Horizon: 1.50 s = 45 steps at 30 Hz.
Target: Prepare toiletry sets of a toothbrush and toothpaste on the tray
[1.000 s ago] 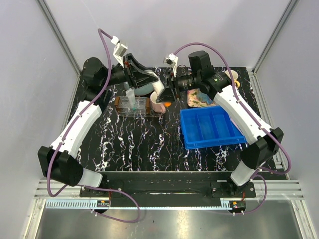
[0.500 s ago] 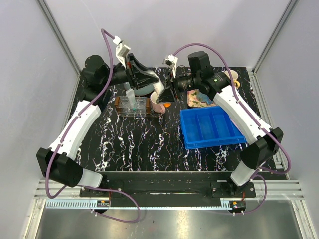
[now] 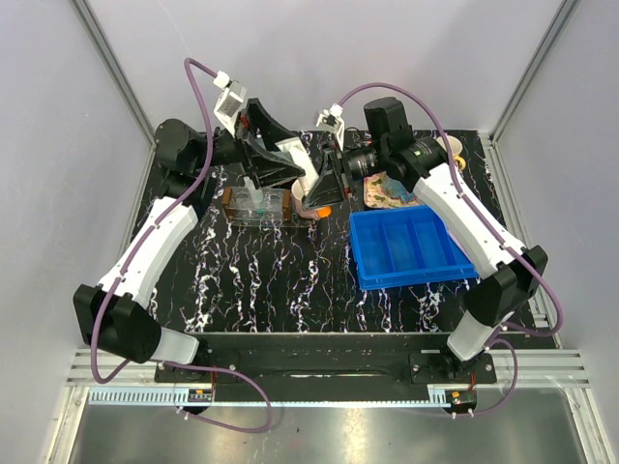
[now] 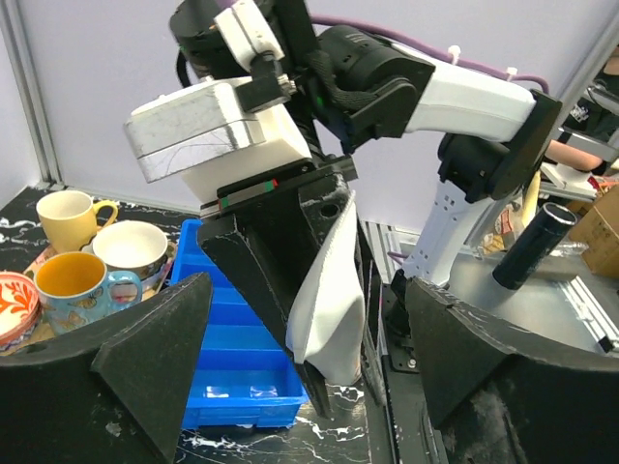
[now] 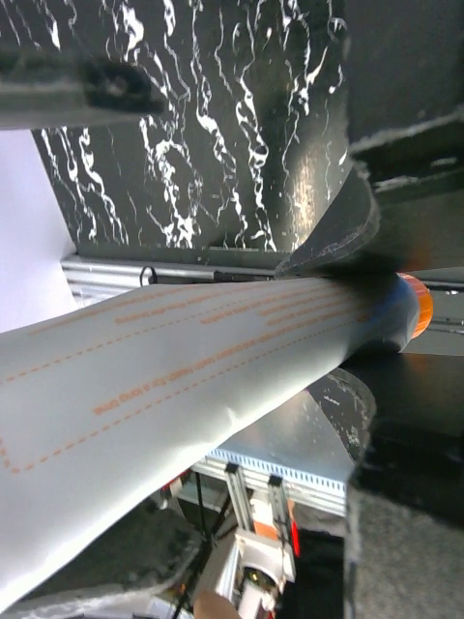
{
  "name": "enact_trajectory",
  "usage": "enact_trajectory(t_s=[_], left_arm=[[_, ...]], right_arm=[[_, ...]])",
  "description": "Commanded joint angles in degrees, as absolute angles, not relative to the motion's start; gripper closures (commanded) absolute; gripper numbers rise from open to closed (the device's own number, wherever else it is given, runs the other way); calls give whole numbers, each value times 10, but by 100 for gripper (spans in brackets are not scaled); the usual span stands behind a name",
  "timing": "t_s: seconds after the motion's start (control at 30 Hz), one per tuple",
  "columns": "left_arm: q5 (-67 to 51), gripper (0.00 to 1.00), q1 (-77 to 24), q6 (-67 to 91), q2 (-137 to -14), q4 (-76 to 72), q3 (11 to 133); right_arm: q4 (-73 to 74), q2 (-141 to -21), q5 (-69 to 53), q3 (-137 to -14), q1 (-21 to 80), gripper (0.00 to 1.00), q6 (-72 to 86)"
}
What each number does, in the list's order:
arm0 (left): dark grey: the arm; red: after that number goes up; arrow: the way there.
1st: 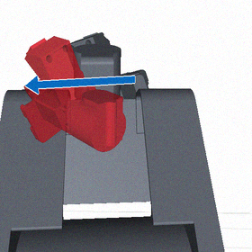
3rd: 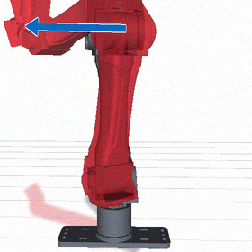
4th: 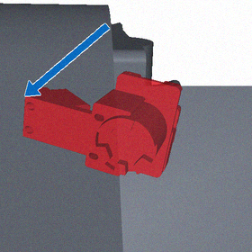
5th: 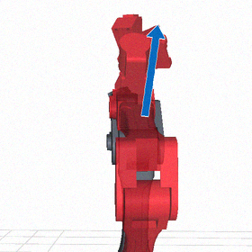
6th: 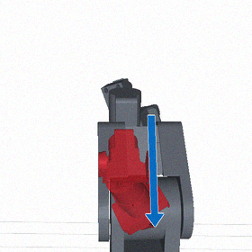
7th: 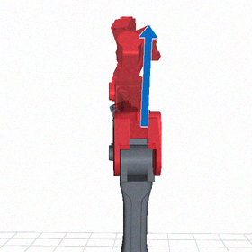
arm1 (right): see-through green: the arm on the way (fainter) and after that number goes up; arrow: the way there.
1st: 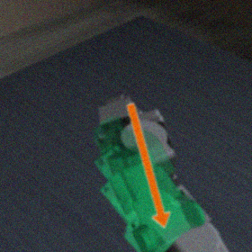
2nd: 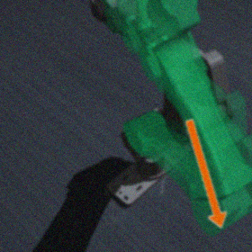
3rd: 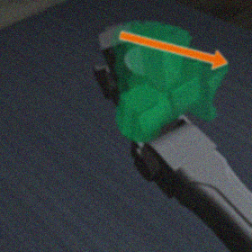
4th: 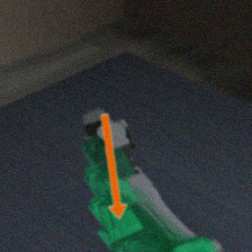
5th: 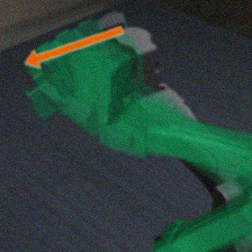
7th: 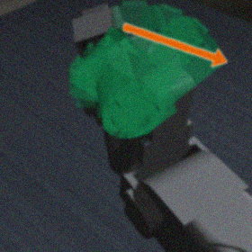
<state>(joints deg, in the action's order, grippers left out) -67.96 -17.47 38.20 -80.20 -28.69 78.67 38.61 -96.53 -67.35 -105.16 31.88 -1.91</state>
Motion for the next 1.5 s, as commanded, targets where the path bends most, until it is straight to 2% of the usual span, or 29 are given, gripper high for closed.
enact_trajectory(t_s=[0.0,0.1,0.13,0.33,0.47,0.5,0.67,0.8,0.83,0.93,0.97,1.07,1.1,1.23,1.33,1.47], left_arm=[[-729,15,-164,473,-794,-458,773],[-727,19,-164,506,-801,-485,778],[-726,23,-164,505,-803,-483,780],[-719,35,-166,476,-808,-438,791],[-717,47,-166,456,-809,-409,790],[-717,54,-167,452,-810,-403,792],[-721,71,-171,442,-815,-388,796],[-721,88,-172,441,-818,-381,802],[-722,97,-173,441,-818,-380,803],[-720,100,-175,426,-817,-363,808],[-720,100,-174,416,-815,-340,811],[-710,100,-174,340,-805,-242,822],[-705,100,-174,317,-802,-215,825],[-670,100,-174,209,-791,-105,839],[-645,100,-174,170,-787,-50,853],[-607,100,-174,124,-781,19,868]], right_arm=[[368,-973,-762,-1080,321,100,10],[358,-978,-775,-1079,321,100,22],[353,-981,-779,-1078,321,100,32],[340,-989,-786,-1078,321,100,44],[338,-990,-784,-1078,321,100,46],[337,-991,-784,-1078,321,100,47],[337,-987,-780,-1076,321,100,47],[337,-984,-766,-1071,320,97,41],[337,-982,-764,-1069,321,96,40],[342,-976,-748,-1065,321,86,33],[347,-975,-735,-1067,321,76,26],[376,-965,-701,-1072,321,65,4],[391,-962,-692,-1073,321,58,-23],[415,-949,-646,-1077,321,47,-49],[429,-941,-608,-1080,321,25,-66],[439,-930,-538,-1084,321,23,-78]])
